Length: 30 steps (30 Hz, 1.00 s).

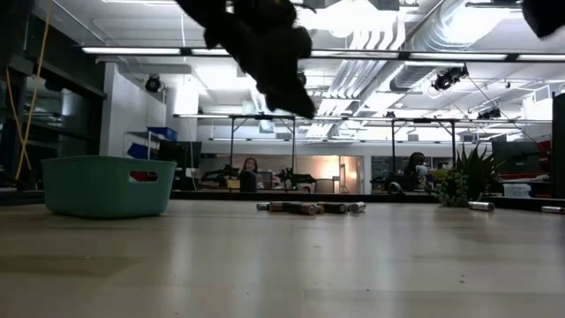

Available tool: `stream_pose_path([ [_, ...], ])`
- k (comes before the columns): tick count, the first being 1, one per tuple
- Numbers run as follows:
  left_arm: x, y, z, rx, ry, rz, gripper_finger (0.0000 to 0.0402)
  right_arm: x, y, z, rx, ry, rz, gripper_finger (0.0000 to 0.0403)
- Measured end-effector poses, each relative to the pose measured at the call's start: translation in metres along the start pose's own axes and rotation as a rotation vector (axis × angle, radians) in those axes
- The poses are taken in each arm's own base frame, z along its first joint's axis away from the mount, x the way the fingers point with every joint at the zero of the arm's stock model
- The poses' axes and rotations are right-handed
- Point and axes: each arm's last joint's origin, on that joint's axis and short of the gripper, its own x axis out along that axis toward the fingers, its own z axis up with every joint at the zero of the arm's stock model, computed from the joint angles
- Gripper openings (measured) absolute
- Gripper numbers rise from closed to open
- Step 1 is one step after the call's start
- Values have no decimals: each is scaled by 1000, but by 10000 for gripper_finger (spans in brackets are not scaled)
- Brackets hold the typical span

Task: Sort batteries
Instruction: Put the silver battery into the green bin

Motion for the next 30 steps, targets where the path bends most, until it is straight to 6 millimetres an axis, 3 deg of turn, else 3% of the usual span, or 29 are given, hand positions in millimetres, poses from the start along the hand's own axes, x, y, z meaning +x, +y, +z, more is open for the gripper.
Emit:
stream_pose_path([
  [6, 30, 4, -22, 178, 307, 41, 147, -25, -7, 4, 28, -171, -18, 242],
  [9, 42, 20, -37, 95, 401, 125, 150, -27, -9, 9, 69, -205, -8, 242],
  [13, 51, 43, -51, -176, 417, 133, 150, -27, -12, 17, 89, -226, -29, 242],
  [18, 62, 56, -63, -352, 429, 102, 150, -28, -14, 26, 84, -238, -43, 243],
  [23, 69, 50, -63, -363, 428, 86, 150, -28, -16, 33, 82, -242, -56, 243],
  [30, 82, 46, -68, -317, 477, 263, 141, -28, -18, 40, 83, -255, -65, 243],
])
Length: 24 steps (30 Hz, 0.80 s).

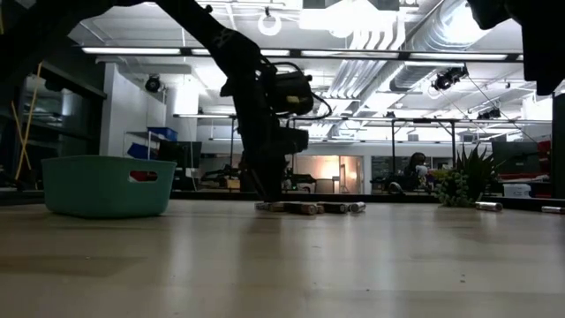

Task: Sort batteries
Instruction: Put the silver battery into the green bin

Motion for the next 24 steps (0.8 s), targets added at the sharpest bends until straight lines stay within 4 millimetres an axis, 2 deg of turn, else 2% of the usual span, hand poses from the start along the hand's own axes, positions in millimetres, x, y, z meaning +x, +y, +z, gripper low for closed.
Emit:
stream_pose_path([
  [3, 3, 3, -2, -21, 23, 6, 106, 0, 0, 1, -3, -3, 1, 243],
  [7, 2, 12, -4, -53, 46, -41, 22, 0, 0, 1, -5, -12, -4, 243],
  [12, -15, 26, -7, -111, 51, -94, 13, 0, 0, 2, -12, -45, -9, 243],
  [16, -57, 38, -2, -123, -77, -101, 6, 0, -1, 3, -23, -77, -16, 243],
  [19, -89, 43, -6, -124, -122, -135, 4, 1, -1, 7, -28, -87, -23, 243],
  [24, -158, 31, -26, -49, -187, -200, 2, 3, -3, 18, -82, -104, -34, 243],
])
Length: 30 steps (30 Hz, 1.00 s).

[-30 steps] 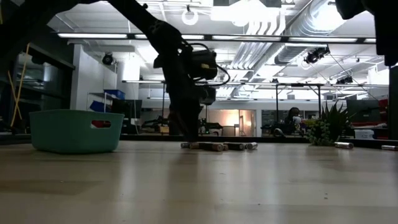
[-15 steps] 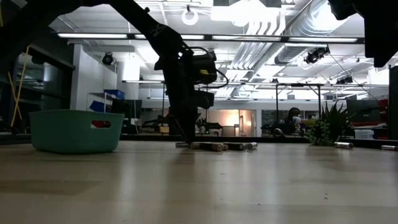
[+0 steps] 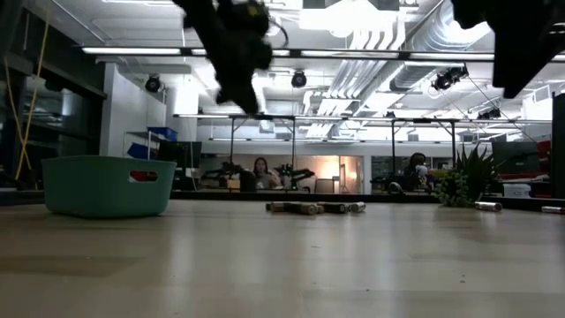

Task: Sort batteries
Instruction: Put the silver battery into the green bin

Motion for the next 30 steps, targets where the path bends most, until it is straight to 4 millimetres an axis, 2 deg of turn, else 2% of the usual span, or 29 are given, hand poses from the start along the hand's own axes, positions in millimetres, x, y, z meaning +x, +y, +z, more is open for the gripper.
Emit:
stream_pose_path([
  [2, -16, -15, -13, 17, 72, -13, 1, 2, -1, 7, -31, -14, -3, 243],
  [7, -40, -62, -50, 72, 295, -29, 1, 8, -5, 29, -105, -54, 12, 243],
  [13, -27, -98, -97, 17, 391, -33, 1, 15, -13, 61, -160, -128, 45, 243],
  [16, -10, -102, -122, -30, 440, -16, 2, 18, -18, 74, -192, -147, 74, 243],
  [19, 7, -101, -136, -95, 425, -4, 21, 19, -22, 87, -212, -167, 121, 243],
  [25, 15, -97, -138, -118, 391, 2, 93, 23, -27, 108, -181, -184, 245, 243],
  [30, 12, -91, -135, -140, 378, 5, 143, 38, -27, 119, -159, -140, 269, 243],
])
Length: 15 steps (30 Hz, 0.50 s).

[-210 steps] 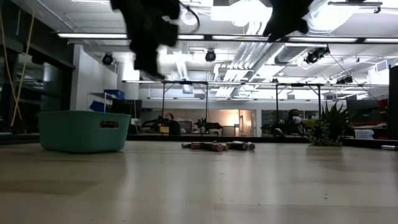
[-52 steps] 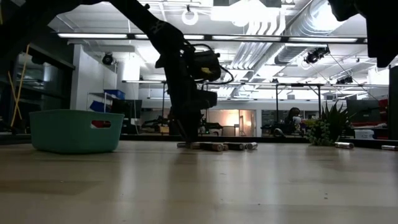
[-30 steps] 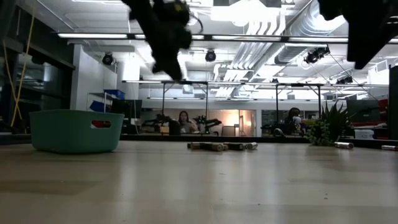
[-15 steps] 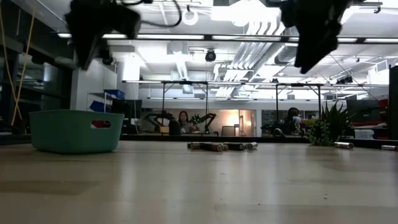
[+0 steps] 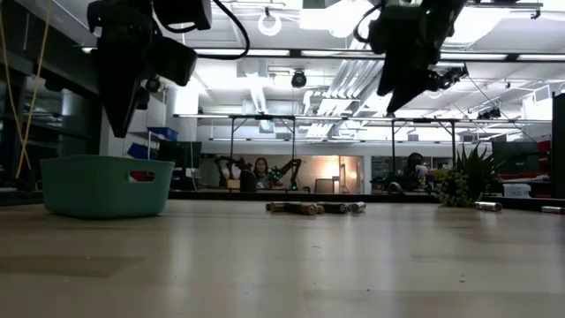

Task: Sort batteries
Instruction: Put the silver battery into the green bin

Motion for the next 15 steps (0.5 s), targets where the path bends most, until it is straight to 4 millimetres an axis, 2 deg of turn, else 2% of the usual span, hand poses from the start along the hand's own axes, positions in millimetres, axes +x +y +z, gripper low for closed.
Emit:
stream_pose_path([
  [3, -4, 3, 3, 11, -6, -11, 161, 17, 1, 4, -117, 34, 7, 243],
  [8, -19, 9, 14, 63, -74, -18, 171, 61, 0, 12, -494, 93, -4, 243],
  [12, -32, 16, 23, 38, -134, 10, 172, 103, -15, 14, -525, 203, -30, 240],
  [15, -39, 17, 27, 29, -177, 11, 172, 127, -22, 11, -536, 277, 36, 231],
])
